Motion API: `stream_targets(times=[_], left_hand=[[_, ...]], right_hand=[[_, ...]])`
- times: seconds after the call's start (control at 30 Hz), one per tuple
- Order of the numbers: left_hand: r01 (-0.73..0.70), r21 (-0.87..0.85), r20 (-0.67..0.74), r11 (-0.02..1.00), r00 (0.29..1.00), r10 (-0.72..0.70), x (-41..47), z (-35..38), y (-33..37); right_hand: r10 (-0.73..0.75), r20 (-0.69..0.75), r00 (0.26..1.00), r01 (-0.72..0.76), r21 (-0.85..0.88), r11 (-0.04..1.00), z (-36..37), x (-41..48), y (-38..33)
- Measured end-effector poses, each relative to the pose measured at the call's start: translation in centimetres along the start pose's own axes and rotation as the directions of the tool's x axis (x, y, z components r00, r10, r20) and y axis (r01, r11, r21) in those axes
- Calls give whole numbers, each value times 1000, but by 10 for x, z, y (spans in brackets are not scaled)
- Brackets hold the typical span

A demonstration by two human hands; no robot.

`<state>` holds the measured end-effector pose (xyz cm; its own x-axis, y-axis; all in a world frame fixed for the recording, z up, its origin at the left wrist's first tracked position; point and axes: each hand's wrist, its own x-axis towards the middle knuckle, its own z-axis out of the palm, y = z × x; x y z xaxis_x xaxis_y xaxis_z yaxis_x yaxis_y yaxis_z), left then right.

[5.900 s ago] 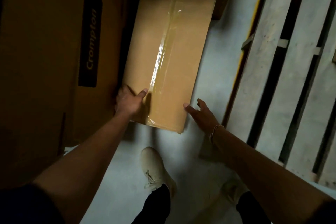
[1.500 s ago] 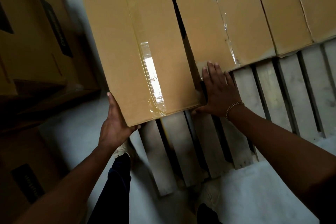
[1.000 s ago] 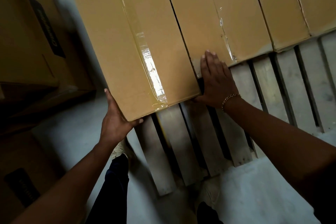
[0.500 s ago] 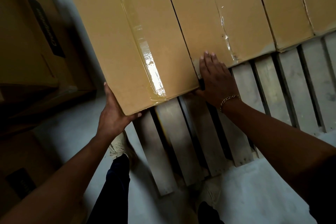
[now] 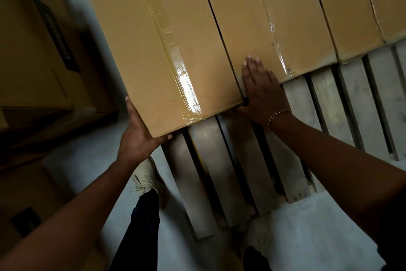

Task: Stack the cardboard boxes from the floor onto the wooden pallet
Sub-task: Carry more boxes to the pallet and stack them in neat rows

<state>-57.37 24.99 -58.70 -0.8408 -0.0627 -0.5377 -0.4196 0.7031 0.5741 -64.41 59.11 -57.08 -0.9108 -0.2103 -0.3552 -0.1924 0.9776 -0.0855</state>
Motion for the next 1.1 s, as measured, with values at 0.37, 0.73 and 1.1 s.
stream_targets(times=[0.37, 0.73, 1.1], left_hand=[[-23, -2, 9, 1000, 1000, 23, 9, -3, 3], [-32, 3, 13, 999, 999, 32, 15, -4, 0], [38, -201, 7, 979, 999, -37, 12, -12, 8]], right_hand=[[1, -16, 1000, -1, 25, 1000, -4, 4, -1], [21, -16, 1000, -20, 33, 999, 1, 7, -1], [73, -32, 997, -67, 175, 982, 0, 4, -1]])
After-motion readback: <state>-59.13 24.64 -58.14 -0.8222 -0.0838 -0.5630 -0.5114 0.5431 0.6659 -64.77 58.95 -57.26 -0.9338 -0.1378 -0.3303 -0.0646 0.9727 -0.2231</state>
